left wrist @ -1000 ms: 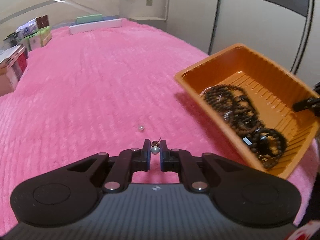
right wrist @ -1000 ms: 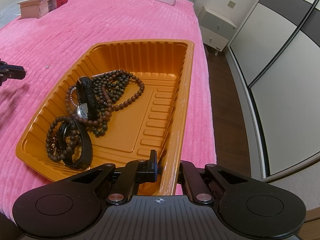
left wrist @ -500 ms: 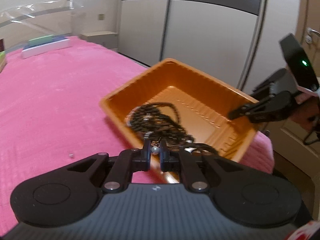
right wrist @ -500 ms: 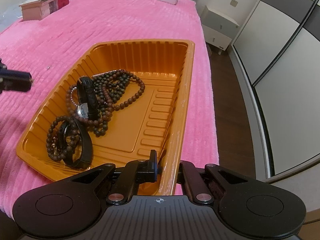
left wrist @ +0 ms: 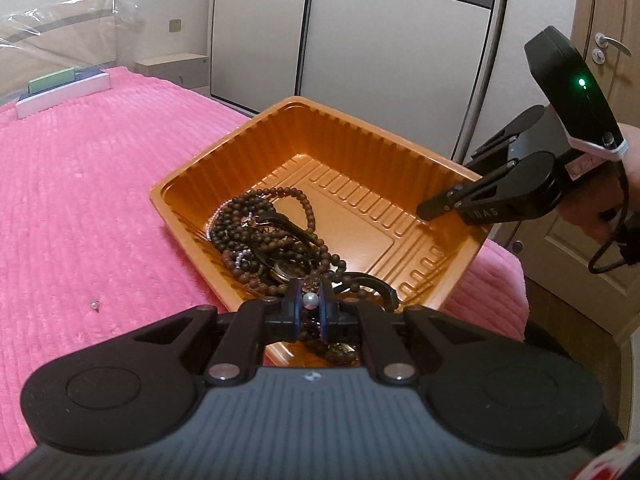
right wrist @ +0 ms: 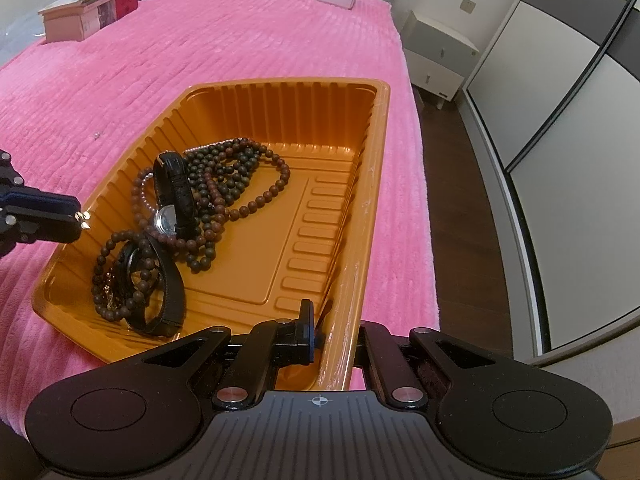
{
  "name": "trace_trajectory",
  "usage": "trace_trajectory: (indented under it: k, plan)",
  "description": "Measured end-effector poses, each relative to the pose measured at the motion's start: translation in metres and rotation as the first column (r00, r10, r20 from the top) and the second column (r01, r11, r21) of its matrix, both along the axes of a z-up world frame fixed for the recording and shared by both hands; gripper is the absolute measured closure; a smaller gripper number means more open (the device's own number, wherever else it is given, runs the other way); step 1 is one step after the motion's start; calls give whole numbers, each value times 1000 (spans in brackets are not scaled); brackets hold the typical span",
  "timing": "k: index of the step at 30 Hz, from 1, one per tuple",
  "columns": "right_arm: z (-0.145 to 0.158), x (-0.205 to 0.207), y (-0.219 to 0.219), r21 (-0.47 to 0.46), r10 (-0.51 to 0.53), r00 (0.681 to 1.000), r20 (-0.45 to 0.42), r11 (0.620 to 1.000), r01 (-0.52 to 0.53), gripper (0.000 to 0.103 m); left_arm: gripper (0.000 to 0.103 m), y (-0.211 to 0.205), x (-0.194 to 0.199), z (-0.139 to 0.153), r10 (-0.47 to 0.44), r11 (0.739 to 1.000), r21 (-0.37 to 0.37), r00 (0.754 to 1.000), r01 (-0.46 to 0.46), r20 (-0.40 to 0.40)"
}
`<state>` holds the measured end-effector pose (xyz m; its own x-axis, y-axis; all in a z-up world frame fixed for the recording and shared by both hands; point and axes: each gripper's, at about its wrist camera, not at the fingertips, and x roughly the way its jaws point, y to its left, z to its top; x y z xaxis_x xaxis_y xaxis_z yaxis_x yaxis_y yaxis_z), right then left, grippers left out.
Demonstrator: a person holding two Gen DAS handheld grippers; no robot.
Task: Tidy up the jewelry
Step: 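Carry the pearl earring into the orange tray and open the left tool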
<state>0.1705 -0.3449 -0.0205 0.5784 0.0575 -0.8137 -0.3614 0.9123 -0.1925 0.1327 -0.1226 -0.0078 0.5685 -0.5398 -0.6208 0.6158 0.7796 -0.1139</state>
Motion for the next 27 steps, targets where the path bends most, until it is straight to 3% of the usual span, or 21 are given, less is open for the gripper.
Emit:
trace_trajectory:
  k: [17,20,24,27]
  plan:
    - [0,0,0,1,0,1000,0,1000,0,99,95,-8,1,-6,-7,1000,3,1000,7,-16]
    - [0,0,0,1,0,1000,1,1000,0,99,80,-7,1,-7,5,1000,-2,1000,-5,-12]
    - [0,0,-1,3,-1,1000,0,1000,1,99,80,6,0,-5,46,999,-22,999,-46,14]
    - [0,0,0,1,0,1000,0,1000,0,99,80,34,7,-8,138,990,-34,990,-137,25]
